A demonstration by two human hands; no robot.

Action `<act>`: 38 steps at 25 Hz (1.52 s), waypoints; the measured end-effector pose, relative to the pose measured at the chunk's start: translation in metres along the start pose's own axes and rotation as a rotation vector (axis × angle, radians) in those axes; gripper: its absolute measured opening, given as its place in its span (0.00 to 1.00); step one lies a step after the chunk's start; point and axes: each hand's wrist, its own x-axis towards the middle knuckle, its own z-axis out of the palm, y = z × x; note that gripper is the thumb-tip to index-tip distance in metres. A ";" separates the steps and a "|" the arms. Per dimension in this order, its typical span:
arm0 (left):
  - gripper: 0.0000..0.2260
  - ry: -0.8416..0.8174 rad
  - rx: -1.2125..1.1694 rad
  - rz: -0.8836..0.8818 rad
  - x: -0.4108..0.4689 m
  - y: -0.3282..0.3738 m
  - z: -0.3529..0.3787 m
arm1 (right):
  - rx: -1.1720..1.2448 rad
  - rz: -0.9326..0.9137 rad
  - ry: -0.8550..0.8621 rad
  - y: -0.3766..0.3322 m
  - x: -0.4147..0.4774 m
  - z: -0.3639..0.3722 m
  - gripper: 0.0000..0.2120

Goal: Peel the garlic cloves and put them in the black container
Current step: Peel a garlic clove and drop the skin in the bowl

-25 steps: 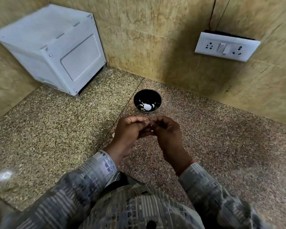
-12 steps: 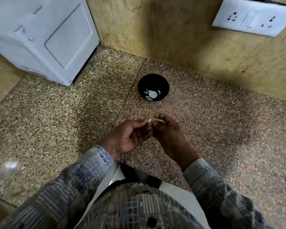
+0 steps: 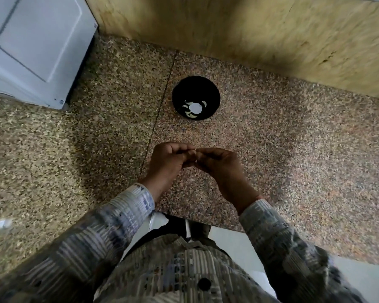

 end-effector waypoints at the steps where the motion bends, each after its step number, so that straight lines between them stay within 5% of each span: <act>1: 0.05 0.010 0.050 0.018 0.002 -0.001 0.001 | -0.061 -0.022 0.038 0.001 0.001 0.004 0.07; 4: 0.03 0.001 0.113 -0.023 0.011 0.003 0.001 | -0.129 -0.012 0.100 0.003 0.006 0.011 0.04; 9: 0.03 -0.124 -0.175 -0.418 0.031 0.013 -0.010 | 0.328 0.128 0.077 0.009 0.009 0.015 0.08; 11: 0.03 -0.141 -0.138 -0.437 0.038 0.008 -0.011 | 0.278 0.125 0.110 0.019 0.014 0.018 0.08; 14: 0.05 -0.021 -0.024 -0.351 0.053 0.001 -0.006 | -0.512 0.062 0.200 0.038 0.024 0.011 0.07; 16: 0.03 0.074 0.040 -0.300 0.066 0.001 -0.003 | -1.038 -0.097 0.105 0.052 0.028 0.002 0.08; 22: 0.05 0.124 -0.134 -0.375 0.075 -0.016 -0.016 | -1.468 -0.444 -0.185 0.092 0.010 0.000 0.10; 27: 0.04 0.079 -0.206 -0.422 0.050 -0.043 -0.040 | -1.481 -0.505 -0.115 0.085 -0.010 0.008 0.19; 31: 0.07 0.004 -0.257 -0.441 0.027 -0.051 -0.047 | -1.437 -0.385 -0.086 0.087 -0.010 0.004 0.13; 34: 0.09 -0.015 -0.347 -0.511 0.014 -0.062 -0.050 | -1.050 -0.182 0.049 0.065 0.010 -0.003 0.09; 38: 0.09 0.051 -0.432 -0.580 0.003 -0.078 -0.042 | -1.094 -0.297 0.082 0.041 0.046 0.003 0.08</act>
